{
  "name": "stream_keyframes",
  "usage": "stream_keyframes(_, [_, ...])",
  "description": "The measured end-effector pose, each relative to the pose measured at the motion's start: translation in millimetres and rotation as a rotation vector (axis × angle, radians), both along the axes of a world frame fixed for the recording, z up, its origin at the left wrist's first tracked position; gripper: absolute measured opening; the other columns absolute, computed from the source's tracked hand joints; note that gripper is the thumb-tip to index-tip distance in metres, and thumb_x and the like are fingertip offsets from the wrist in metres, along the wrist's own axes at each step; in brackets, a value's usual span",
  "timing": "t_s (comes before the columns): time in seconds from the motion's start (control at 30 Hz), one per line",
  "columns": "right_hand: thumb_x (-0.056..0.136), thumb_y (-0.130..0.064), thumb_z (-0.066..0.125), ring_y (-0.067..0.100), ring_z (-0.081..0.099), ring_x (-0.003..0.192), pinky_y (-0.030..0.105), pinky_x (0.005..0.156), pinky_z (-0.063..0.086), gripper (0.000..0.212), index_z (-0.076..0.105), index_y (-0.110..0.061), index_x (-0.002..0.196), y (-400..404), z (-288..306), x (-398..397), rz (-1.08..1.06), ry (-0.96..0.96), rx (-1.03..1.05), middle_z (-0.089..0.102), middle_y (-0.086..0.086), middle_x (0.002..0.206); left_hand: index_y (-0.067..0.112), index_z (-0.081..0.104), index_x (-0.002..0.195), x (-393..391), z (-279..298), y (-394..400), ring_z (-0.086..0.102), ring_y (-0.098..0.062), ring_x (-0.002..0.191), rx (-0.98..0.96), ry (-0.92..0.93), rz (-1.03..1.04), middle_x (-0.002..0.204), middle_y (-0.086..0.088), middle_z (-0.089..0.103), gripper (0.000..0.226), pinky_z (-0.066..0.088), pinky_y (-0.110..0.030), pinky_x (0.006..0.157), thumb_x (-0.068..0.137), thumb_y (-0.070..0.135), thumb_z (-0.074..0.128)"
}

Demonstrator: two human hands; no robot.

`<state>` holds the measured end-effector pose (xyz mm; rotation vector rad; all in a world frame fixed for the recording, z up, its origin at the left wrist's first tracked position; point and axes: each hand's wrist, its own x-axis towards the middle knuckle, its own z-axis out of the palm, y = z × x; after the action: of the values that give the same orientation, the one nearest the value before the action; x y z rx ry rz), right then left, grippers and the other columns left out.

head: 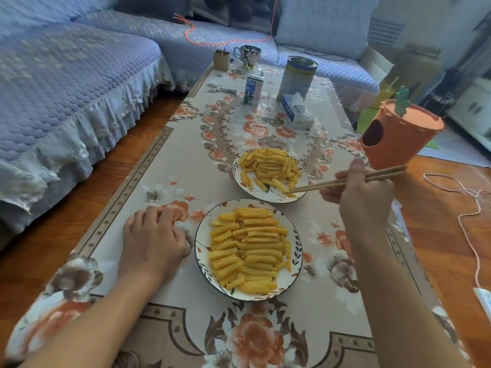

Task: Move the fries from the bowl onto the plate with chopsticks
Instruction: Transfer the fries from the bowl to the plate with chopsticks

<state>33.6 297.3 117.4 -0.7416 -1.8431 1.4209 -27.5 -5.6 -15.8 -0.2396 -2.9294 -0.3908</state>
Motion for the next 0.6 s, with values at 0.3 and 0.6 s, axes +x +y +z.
stream_keyframes(0.3, [0.102,-0.03,0.046,0.038,0.07,0.054,0.039,0.055,0.063,0.046,0.066,0.007,0.082,1.6,11.3,61.8,0.513,-0.068,-0.056,0.068,0.026,0.063,0.015,0.06,0.118,0.3,0.3,0.0,0.048,-0.03,0.104,-0.013,-0.007,-0.003,0.111,-0.01,0.058,0.042,0.043,-0.049,0.098,0.087,0.034,0.038])
stream_keyframes(0.6, [0.094,-0.03,0.057,0.035,0.07,0.055,0.036,0.057,0.062,0.033,0.072,-0.003,0.081,18.7,1.5,66.9,0.476,-0.061,0.029,0.067,0.019,0.063,0.013,0.061,0.12,-0.1,-1.7,0.4,0.049,-0.031,0.103,-0.032,-0.006,0.007,0.111,-0.012,0.059,0.044,0.043,-0.05,0.097,0.085,0.032,0.041])
